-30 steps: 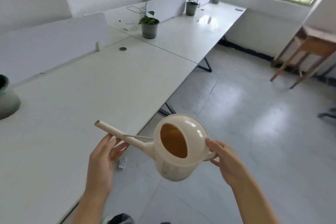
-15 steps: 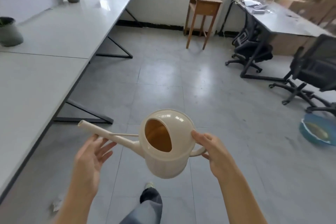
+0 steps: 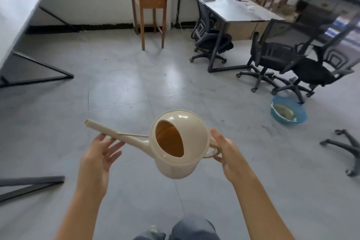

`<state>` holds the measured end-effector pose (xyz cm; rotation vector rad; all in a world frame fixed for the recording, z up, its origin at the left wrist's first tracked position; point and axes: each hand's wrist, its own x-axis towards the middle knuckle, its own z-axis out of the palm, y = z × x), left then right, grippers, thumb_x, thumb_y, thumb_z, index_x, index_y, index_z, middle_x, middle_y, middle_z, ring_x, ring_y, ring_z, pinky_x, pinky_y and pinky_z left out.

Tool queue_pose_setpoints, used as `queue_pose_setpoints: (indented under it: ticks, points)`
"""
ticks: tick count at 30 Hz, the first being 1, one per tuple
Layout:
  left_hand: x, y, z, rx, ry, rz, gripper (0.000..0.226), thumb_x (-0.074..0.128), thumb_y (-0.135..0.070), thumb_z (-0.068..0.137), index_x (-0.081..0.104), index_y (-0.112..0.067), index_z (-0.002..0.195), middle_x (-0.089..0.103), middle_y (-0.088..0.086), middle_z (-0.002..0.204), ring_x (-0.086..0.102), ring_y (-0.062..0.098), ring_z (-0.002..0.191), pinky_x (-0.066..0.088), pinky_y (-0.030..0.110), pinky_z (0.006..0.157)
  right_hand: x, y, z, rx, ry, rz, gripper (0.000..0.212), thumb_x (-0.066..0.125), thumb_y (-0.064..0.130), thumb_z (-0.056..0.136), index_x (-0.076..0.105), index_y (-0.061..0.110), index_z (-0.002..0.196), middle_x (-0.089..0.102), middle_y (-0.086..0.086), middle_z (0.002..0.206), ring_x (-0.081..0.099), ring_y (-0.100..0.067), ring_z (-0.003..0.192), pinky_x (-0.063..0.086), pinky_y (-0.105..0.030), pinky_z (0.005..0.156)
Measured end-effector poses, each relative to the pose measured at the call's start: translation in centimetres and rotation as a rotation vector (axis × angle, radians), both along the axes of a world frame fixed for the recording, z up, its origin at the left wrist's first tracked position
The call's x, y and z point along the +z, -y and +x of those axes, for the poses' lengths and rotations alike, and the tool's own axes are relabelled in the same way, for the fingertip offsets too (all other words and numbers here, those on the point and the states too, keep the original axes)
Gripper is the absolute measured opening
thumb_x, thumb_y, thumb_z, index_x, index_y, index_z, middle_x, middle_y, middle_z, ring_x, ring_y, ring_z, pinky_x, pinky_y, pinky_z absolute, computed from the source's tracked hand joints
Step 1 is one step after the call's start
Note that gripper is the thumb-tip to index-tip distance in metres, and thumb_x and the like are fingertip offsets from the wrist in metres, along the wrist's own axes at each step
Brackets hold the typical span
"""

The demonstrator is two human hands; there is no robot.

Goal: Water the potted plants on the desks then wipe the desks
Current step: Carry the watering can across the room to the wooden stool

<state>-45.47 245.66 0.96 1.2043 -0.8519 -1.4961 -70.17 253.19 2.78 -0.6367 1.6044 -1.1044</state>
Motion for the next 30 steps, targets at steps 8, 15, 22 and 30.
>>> queue_pose_setpoints:
  ticks: [8,15,22,30]
  points:
    - [-1.0,11.6,-10.6,-0.033,0.02,0.018,0.027,0.036,-0.012,0.092,0.061,-0.023,0.091,0.066,0.0,0.095,0.063,0.023,0.096,0.044,0.031,0.081,-2.2,11.5,-10.4,-0.142,0.033,-0.003,0.034,0.043,0.044,0.09,0.045,0.028,0.06,0.058,0.02,0.051,0.051,-0.005,0.078,0.031,-0.034,0.09]
    - [0.0,20.4,-20.1,0.043,0.013,0.013,0.028,0.04,-0.015,0.092,0.065,-0.023,0.082,0.069,-0.002,0.09,0.064,0.023,0.097,0.044,0.032,0.081,-1.7,22.2,-20.4,-0.083,-0.004,-0.014,0.037,0.043,0.041,0.09,0.045,0.028,0.056,0.056,0.015,0.053,0.057,-0.003,0.067,0.031,-0.039,0.101]
    - [-0.3,29.5,-26.2,0.095,0.035,0.051,0.034,0.041,-0.016,0.092,0.068,-0.027,0.074,0.072,-0.006,0.083,0.065,0.021,0.095,0.045,0.033,0.079,-2.0,33.4,-26.8,-0.028,0.015,0.038,0.055,0.043,0.043,0.09,0.052,0.024,0.039,0.048,0.005,0.067,0.05,-0.01,0.076,0.033,-0.037,0.092]
    - [-3.0,44.9,-29.4,0.081,0.167,0.01,0.019,0.042,-0.018,0.094,0.06,-0.014,0.09,0.064,0.004,0.093,0.063,0.026,0.095,0.046,0.029,0.077,-4.4,48.2,-30.3,-0.037,-0.012,0.09,0.045,0.044,0.048,0.087,0.037,0.019,0.053,0.045,0.003,0.065,0.049,-0.011,0.074,0.035,-0.039,0.089]
